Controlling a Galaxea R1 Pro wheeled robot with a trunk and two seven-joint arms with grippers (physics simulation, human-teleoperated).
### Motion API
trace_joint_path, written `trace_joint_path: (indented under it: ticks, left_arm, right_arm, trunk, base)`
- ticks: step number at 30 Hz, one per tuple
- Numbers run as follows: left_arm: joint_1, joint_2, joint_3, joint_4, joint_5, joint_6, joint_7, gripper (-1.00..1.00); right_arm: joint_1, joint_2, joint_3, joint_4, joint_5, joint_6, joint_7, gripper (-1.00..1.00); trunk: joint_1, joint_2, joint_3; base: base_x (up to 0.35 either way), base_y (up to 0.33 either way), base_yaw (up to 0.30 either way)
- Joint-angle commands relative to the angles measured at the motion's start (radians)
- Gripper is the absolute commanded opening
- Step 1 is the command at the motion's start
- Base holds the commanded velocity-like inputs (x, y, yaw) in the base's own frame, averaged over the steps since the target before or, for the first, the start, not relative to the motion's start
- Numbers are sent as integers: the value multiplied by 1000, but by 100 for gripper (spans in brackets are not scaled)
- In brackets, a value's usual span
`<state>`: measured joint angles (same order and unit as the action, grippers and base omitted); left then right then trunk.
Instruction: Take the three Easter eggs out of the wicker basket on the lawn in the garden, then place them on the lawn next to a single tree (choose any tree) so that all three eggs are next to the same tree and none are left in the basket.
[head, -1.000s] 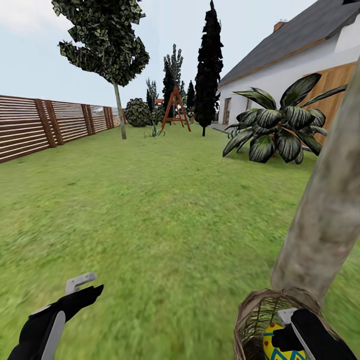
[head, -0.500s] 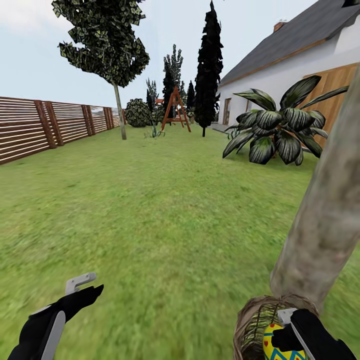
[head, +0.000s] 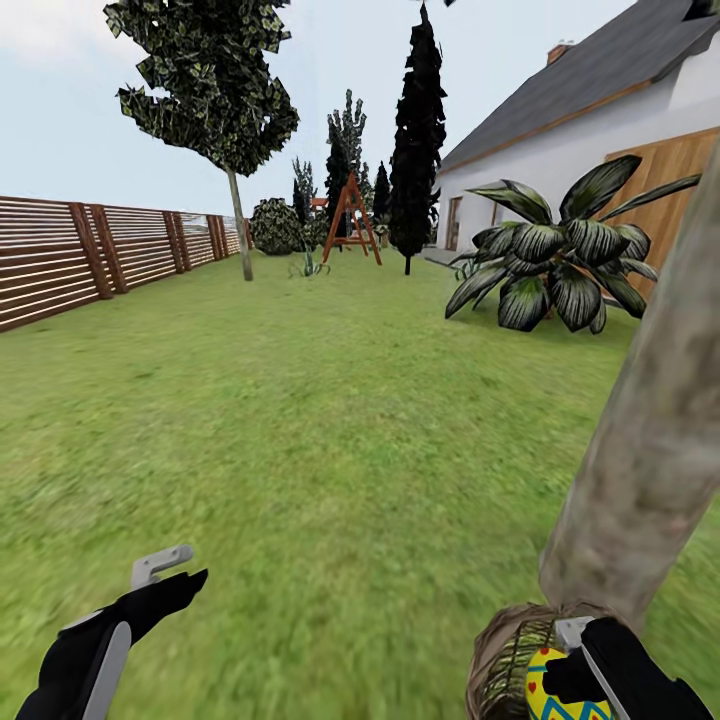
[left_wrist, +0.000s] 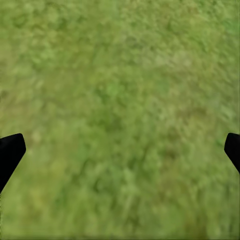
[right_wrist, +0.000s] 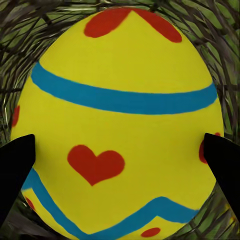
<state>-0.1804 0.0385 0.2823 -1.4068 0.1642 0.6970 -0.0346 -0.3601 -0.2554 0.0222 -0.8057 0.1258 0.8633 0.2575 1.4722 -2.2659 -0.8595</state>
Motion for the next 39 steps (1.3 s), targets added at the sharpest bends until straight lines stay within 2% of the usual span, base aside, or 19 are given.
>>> trace_joint_path:
  ticks: [1, 6, 12, 33, 36, 39]
  left_arm:
    - [-1, 0, 2, -1, 3, 5, -3, 100]
    - [-1, -1, 0, -1, 3, 5, -2, 100]
    - [-1, -2, -3, 0, 1, 4, -2, 100]
    - [-1, -2, -4, 0, 0, 4, -4, 100]
    - [-1, -22, -4, 11, 0, 4, -2, 100]
    - [-1, -32, -3, 19, -1, 4, -1, 100]
  right_arm:
    - [0, -1, 2, -1, 11, 3, 8, -100]
    - [0, -1, 3, -1, 10, 3, 8, -100]
    - [-1, 0, 4, -1, 11, 3, 7, -100]
    - [-1, 0, 4, 0, 10, 3, 6, -100]
    - [-1, -1, 4, 0, 9, 3, 6, -100]
    - [-1, 0, 4, 0, 11, 3, 6, -100]
  trunk:
    - [-4, 7, 2]
    - [-23, 42, 18]
    - [-46, 84, 37]
    - [-127, 231, 102]
    - [-138, 252, 112]
    - [-150, 273, 121]
  base:
    - [0, 0, 0]
    - [-2, 0, 0]
    - [-227, 0, 0]
    - [-1, 0, 0]
    - [-199, 0, 0]
    - [-287, 0, 0]
